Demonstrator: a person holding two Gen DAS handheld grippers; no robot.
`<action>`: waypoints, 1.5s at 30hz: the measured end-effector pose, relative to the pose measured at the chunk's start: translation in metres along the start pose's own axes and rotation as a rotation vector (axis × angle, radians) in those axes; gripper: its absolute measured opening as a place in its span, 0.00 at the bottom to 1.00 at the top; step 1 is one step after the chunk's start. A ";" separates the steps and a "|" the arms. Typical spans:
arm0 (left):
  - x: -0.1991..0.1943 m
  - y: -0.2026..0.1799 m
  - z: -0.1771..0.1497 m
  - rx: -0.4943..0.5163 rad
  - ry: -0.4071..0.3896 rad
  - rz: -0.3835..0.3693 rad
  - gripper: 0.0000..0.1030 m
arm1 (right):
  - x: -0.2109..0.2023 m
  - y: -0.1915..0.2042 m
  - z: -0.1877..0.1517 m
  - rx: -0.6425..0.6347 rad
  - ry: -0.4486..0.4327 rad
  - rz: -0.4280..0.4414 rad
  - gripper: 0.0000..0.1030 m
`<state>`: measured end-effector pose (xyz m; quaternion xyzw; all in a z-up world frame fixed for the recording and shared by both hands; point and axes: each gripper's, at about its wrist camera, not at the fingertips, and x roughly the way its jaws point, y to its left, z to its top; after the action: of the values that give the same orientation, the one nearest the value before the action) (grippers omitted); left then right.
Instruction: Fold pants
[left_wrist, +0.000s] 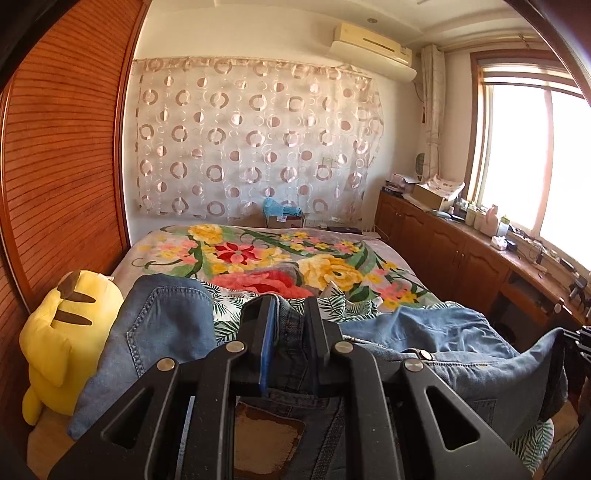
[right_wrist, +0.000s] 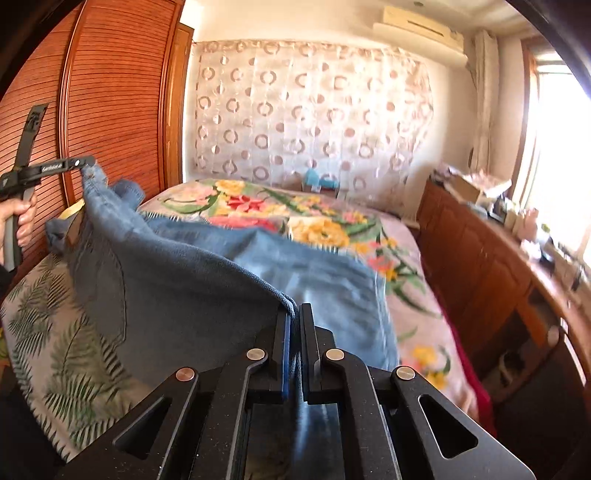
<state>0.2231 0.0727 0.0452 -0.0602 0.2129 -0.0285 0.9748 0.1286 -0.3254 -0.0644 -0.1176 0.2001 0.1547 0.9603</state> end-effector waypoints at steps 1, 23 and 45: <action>0.004 0.004 0.001 -0.007 0.003 0.002 0.16 | 0.008 0.002 0.006 -0.011 -0.002 -0.002 0.04; 0.083 0.050 -0.019 -0.069 0.123 0.063 0.16 | 0.158 -0.002 0.040 -0.157 0.070 -0.008 0.04; 0.081 0.015 -0.031 0.025 0.213 0.010 0.79 | 0.207 -0.021 0.058 -0.078 0.158 0.033 0.13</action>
<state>0.2844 0.0779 -0.0179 -0.0434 0.3151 -0.0329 0.9475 0.3367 -0.2762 -0.0968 -0.1633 0.2712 0.1684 0.9335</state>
